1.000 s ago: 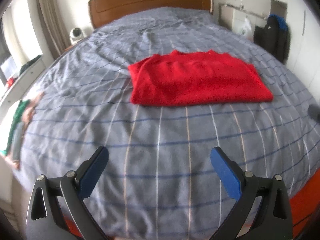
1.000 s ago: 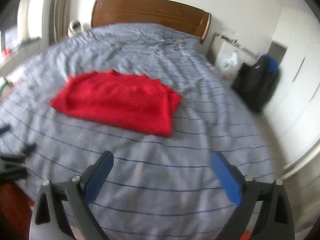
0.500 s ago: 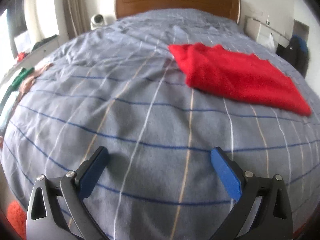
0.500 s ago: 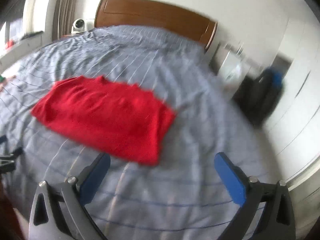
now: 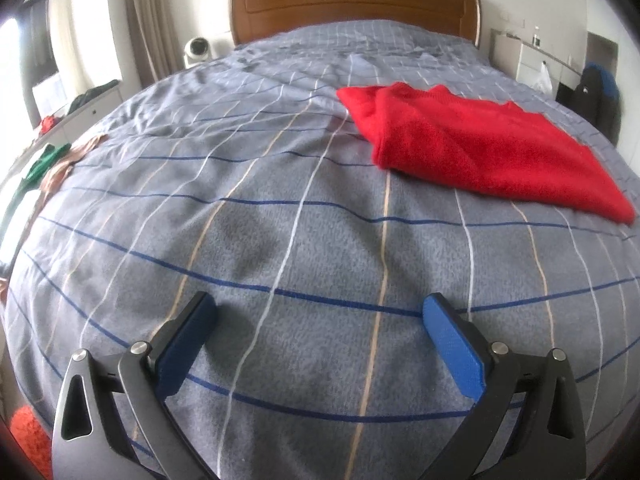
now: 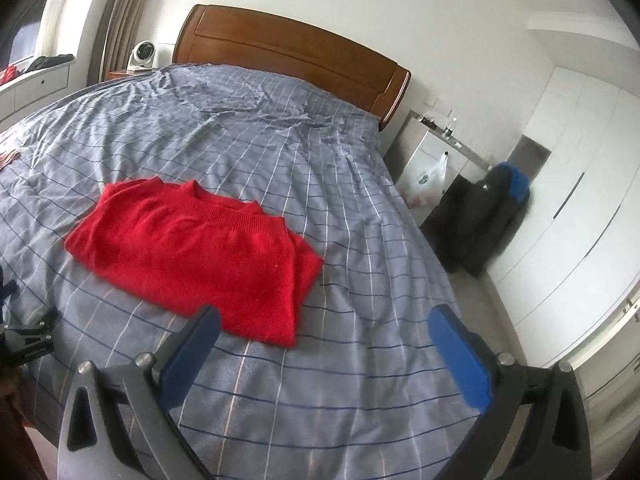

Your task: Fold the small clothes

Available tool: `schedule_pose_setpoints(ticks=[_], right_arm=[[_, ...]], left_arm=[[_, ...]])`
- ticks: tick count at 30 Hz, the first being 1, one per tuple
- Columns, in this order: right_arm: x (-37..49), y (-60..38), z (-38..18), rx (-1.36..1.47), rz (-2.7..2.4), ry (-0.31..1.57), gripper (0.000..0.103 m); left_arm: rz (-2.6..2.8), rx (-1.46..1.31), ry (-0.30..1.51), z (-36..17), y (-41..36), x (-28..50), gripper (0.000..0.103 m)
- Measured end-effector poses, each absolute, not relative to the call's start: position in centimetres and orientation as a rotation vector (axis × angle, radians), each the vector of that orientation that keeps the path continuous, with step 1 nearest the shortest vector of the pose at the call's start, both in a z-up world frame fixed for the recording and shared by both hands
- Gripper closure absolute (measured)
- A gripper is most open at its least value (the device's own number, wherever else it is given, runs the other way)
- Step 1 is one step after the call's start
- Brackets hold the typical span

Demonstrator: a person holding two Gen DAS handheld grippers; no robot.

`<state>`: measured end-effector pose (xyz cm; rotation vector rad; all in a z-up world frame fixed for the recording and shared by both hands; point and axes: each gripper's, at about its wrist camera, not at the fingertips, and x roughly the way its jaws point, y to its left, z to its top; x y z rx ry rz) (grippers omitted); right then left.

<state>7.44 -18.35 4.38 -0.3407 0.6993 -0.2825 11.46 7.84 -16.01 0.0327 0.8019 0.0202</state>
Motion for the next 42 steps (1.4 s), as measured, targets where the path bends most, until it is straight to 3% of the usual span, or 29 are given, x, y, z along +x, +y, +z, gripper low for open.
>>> schedule_pose_setpoints(ticks=[42], right_arm=[[4.9, -15.9, 6.3, -0.368, -0.261, 0.677, 0.001]], left_arm=[[0.010, 0.030, 0.822, -16.0, 8.0, 11.4, 0.000]])
